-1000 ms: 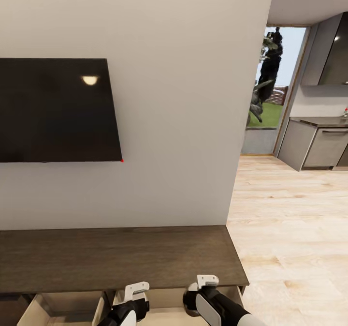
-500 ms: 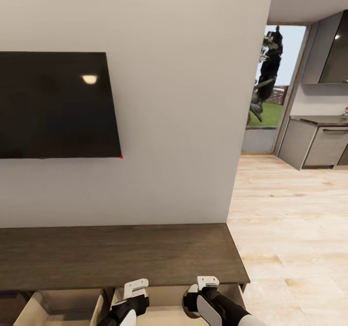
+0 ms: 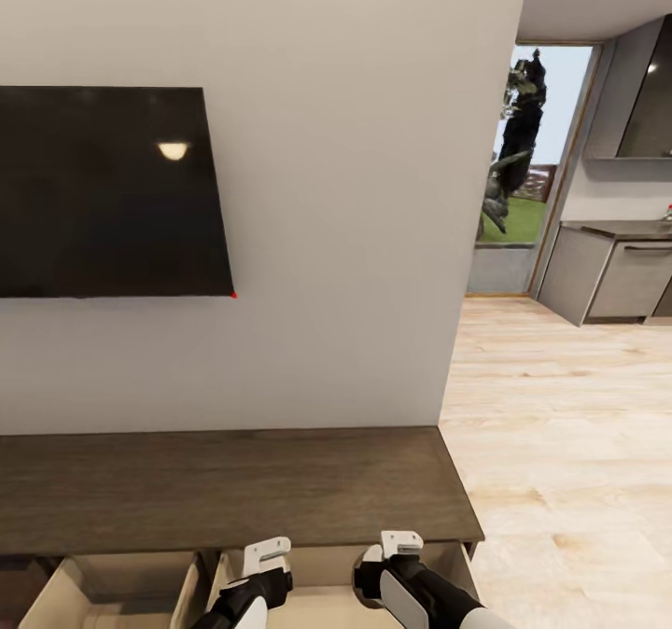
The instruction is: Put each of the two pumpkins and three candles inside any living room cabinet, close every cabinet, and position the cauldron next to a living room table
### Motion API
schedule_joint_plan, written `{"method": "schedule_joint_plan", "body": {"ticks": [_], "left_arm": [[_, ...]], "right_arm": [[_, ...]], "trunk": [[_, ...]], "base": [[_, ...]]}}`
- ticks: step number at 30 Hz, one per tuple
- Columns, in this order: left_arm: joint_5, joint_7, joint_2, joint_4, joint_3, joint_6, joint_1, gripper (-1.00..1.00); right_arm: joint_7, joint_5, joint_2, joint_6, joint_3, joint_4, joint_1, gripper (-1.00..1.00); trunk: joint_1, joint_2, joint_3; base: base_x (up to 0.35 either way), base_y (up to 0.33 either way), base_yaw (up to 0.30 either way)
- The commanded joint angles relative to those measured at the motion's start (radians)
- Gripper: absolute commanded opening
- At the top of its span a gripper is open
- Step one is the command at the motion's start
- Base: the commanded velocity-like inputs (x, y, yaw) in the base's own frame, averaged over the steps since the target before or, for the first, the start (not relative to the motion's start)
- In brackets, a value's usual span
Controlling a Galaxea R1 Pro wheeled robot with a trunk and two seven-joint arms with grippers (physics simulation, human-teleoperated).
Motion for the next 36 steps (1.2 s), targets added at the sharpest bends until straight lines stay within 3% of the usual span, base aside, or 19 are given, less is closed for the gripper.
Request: {"method": "schedule_joint_plan", "body": {"ticks": [1,21,36], "left_arm": [[0.005,0.009,0.0,-0.002,-0.005,0.003,-0.001,-1.0],[0.003,0.008,0.001,-0.011,-0.007,0.004,-0.001,-1.0],[0.016,0.004,0.019,-0.009,0.001,0.035,-0.048,-1.0]], "right_arm": [[-0.007,-0.007,-0.001,0.002,0.009,-0.002,-0.001,-1.0],[0.014,-0.008,-0.001,-0.017,0.009,-0.002,-0.001,-1.0],[0.017,-0.008,-0.001,-0.06,0.01,0.03,-0.001,-1.0]], "trunk": [[0.004,-0.008,-0.004],[0.081,-0.148,-0.067],[0.138,-0.253,-0.114]], "base": [[0.0,0.0,0.0],[0.0,0.0,0.0],[0.0,0.0,0.0]]}}
